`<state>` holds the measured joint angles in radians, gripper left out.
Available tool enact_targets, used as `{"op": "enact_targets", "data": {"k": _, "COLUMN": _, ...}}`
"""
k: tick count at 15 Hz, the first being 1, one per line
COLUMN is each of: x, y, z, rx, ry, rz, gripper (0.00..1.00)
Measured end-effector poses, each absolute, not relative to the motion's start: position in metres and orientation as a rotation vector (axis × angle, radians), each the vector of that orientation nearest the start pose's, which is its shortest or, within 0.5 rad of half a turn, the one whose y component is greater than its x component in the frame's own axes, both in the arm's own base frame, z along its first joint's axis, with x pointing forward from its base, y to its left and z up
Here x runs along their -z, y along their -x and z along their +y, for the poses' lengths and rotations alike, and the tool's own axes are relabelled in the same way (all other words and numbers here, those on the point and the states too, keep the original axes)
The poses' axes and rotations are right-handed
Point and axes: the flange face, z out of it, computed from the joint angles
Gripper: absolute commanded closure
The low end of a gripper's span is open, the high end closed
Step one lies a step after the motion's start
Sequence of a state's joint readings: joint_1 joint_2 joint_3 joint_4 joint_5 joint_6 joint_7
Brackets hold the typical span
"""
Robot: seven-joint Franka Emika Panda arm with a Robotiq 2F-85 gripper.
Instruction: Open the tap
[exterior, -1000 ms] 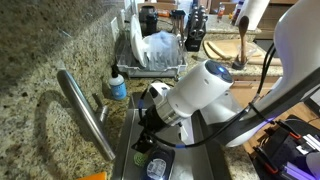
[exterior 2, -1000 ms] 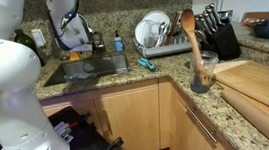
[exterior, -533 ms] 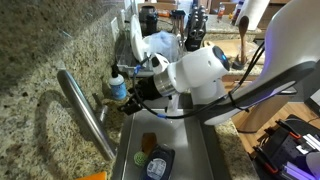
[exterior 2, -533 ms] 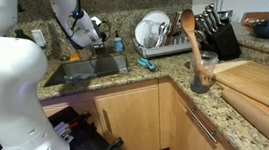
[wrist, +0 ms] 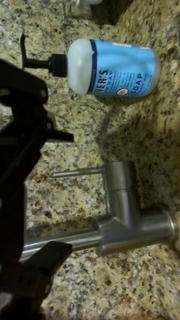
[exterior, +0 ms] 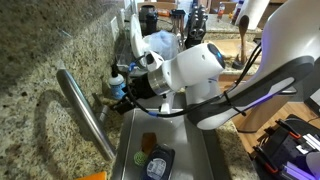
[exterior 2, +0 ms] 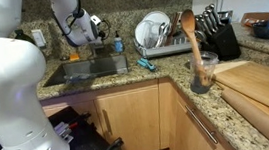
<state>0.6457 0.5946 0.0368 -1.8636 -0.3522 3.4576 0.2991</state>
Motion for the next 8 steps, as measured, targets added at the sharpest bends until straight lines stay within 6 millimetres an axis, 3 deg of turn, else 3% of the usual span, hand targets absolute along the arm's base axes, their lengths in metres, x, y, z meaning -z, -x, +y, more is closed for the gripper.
{"op": "enact_targets", "data": {"k": 3, "x": -0.325, "y": -0.527, "z": 0.471, "rx": 1.235, "ry": 2.236, "rz": -0.883, "gripper": 0.00}}
{"op": "enact_targets", "data": {"k": 8, "x": -0.322, "y": -0.524, "z": 0.473, "rx": 1.226, "ry": 2.235, "rz": -0.881, "gripper": 0.00}}
